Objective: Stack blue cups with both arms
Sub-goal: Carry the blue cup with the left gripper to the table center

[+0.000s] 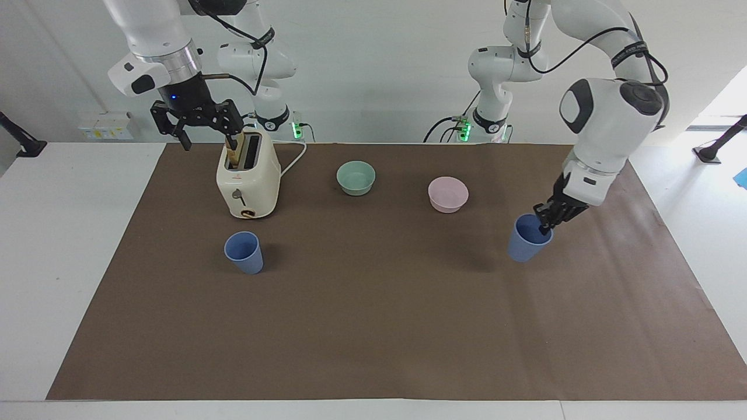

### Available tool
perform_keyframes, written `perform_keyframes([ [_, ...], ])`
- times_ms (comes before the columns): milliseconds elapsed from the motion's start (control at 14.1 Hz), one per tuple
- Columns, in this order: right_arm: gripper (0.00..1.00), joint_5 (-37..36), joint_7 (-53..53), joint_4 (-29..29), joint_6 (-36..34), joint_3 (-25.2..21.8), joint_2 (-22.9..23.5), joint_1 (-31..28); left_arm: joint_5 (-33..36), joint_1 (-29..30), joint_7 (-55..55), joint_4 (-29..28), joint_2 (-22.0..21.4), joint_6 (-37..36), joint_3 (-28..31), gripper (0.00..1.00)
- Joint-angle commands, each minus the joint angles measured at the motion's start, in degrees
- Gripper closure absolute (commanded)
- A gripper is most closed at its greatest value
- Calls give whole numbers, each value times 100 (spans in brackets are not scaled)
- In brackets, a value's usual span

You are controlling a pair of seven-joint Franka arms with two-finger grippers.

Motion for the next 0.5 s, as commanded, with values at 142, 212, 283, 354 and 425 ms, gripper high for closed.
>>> perform_keyframes([
  [142, 0, 130, 62, -78, -17, 20, -95, -76, -30, -1539, -1705, -32, 240, 575, 82, 100],
  [212, 0, 130, 62, -78, -17, 20, -95, -76, 13, -1829, -1892, -24, 477, 839, 91, 100],
  [283, 0, 130, 62, -78, -17, 20, -95, -76, 23, -2032, -1954, -23, 627, 1024, 91, 100],
  [354, 0, 130, 62, -78, -17, 20, -95, -76, 23, -2104, -1955, -15, 733, 1157, 91, 100],
  [425, 0, 130, 62, -78, -17, 20, -95, -76, 31, -2148, -1964, -6, 847, 1245, 82, 100],
])
